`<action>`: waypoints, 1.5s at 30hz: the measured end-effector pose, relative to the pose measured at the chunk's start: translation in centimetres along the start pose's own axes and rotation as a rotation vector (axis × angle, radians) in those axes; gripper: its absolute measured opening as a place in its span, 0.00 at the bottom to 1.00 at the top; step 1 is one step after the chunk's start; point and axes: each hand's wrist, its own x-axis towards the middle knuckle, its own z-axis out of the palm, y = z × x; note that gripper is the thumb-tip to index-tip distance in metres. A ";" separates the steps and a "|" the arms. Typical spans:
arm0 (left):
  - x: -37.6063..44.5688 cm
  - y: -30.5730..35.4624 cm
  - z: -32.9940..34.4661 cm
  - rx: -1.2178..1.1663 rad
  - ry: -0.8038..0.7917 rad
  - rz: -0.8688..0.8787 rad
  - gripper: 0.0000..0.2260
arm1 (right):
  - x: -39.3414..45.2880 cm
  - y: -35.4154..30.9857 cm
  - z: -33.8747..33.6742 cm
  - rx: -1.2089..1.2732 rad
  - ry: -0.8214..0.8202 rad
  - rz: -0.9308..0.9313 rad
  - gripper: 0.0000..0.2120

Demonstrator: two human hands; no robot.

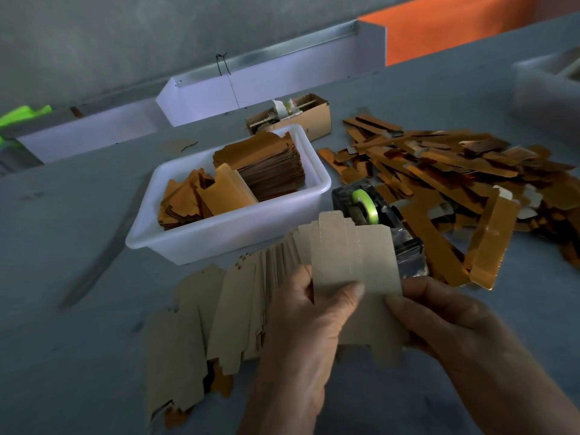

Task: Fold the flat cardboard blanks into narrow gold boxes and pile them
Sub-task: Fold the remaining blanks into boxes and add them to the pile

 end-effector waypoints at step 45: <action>-1.9 -0.9 1.9 0.589 0.222 0.440 0.09 | -0.1 -0.8 2.2 -0.033 0.240 -0.069 0.15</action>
